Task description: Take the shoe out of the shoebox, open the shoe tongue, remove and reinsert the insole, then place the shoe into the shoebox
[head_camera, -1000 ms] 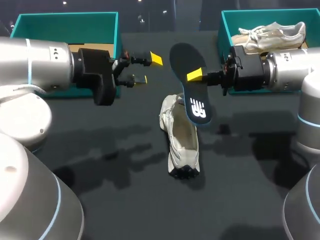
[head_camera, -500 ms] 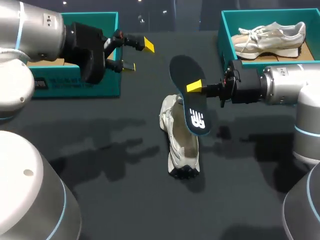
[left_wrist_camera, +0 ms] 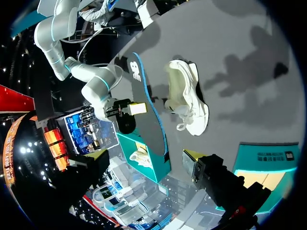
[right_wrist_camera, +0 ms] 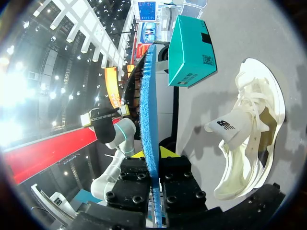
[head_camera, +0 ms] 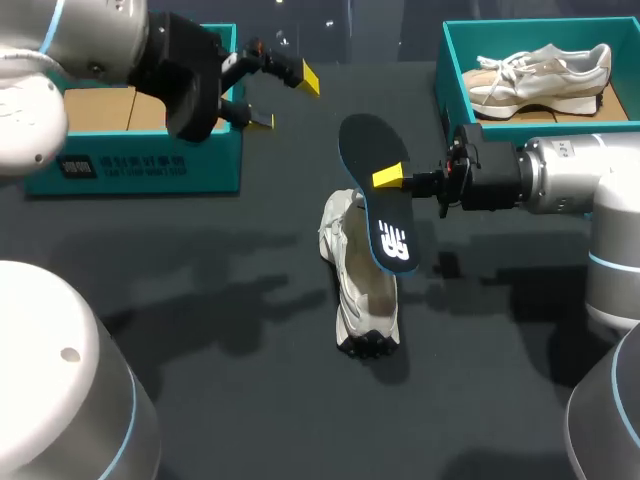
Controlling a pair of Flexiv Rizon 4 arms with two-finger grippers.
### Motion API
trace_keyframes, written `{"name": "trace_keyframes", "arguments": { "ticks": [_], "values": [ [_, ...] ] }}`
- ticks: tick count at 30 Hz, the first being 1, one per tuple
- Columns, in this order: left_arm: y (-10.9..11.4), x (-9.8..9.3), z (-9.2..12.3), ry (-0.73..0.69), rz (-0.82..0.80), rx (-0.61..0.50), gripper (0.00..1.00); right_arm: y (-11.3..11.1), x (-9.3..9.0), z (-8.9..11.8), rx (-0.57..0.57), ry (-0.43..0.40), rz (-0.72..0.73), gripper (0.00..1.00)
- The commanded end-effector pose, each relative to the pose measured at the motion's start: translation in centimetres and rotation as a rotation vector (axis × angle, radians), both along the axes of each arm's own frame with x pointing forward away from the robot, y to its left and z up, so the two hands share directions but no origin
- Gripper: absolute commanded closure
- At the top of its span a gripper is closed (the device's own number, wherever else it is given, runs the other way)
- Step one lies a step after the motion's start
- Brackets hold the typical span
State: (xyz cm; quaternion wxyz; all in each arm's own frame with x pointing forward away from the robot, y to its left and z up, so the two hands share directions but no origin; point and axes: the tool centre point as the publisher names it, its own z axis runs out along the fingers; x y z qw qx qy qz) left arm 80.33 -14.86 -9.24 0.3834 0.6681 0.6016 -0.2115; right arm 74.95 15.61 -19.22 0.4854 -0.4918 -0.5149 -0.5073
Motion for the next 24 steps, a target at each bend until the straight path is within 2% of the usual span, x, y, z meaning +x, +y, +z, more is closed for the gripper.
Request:
{"name": "trace_keyframes", "arguments": {
  "ticks": [1, 5, 8, 12, 24],
  "values": [
    [-2.3, 2.6, 2.6, 0.1, -0.054, 0.172, 0.0, 0.1, -0.1, 0.0, -0.003, 0.001, -0.001, 1.0],
    [-4.1, 3.0, 2.9, 0.166, -0.037, 0.336, 0.0, 0.1, -0.1, 0.0, -0.003, 0.001, -0.001, 1.0],
    [-5.7, 2.9, 2.2, 0.2, -0.033, 0.456, 0.0, 0.1, -0.1, 0.0, -0.003, 0.001, -0.001, 1.0],
    [-7.3, 2.4, 1.6, 0.21, -0.027, 0.563, 0.0, 0.1, -0.1, 0.0, -0.003, 0.001, -0.001, 1.0],
    [-9.8, 2.3, 0.0, 0.327, 0.013, 0.679, 0.0, 0.1, -0.1, 0.0, -0.003, 0.001, -0.001, 1.0]
  ]
}}
